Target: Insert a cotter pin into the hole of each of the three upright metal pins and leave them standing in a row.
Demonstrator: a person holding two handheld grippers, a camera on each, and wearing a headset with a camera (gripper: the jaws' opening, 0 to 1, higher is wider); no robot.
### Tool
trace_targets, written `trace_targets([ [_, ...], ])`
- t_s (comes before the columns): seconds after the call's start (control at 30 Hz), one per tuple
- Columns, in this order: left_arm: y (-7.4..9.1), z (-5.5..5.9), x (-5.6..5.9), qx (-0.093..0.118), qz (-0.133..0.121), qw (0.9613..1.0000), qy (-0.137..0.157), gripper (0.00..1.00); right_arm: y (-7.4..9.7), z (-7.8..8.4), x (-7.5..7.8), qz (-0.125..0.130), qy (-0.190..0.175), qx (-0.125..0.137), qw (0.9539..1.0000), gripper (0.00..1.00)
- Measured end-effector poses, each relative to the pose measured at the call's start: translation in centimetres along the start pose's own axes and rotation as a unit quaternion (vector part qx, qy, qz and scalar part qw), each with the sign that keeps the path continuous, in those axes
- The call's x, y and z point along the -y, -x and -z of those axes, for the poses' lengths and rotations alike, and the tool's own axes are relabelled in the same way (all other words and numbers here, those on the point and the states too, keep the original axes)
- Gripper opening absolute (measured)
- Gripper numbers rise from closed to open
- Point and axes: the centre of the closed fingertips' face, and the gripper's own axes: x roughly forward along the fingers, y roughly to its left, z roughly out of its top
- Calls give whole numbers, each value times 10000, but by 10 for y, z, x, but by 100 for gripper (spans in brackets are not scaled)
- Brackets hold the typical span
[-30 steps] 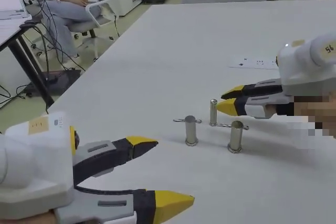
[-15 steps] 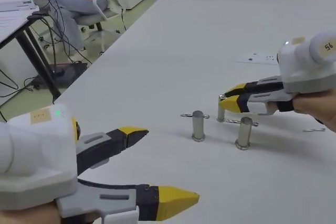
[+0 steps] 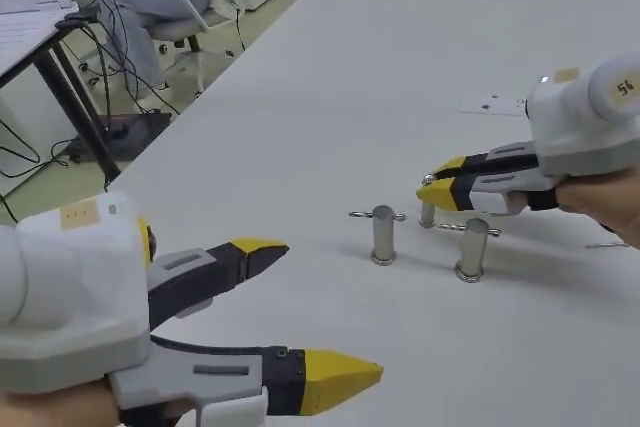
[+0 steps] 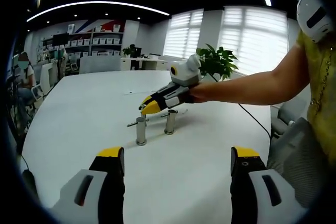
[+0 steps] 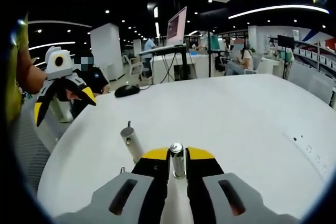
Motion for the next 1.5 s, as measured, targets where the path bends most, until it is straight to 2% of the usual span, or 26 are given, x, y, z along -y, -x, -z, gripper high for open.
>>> trace_targets([
  [0.43,1,4,-1,-49,42,10000,19,79,1,1,2,3,188,-49,9998,8],
  [0.7,1,4,0,-49,79,10000,1,78,8,-2,8,126,222,-20,9997,7],
  [1.07,-3,-2,6,5,186,9998,-90,77,33,-6,23,421,202,-28,9989,7],
  [1.3,-2,-7,12,35,266,9995,-168,77,58,-8,26,621,243,-80,9977,7],
  [1.5,-2,-13,19,71,360,9990,-248,77,84,-3,22,821,220,-122,9963,7],
])
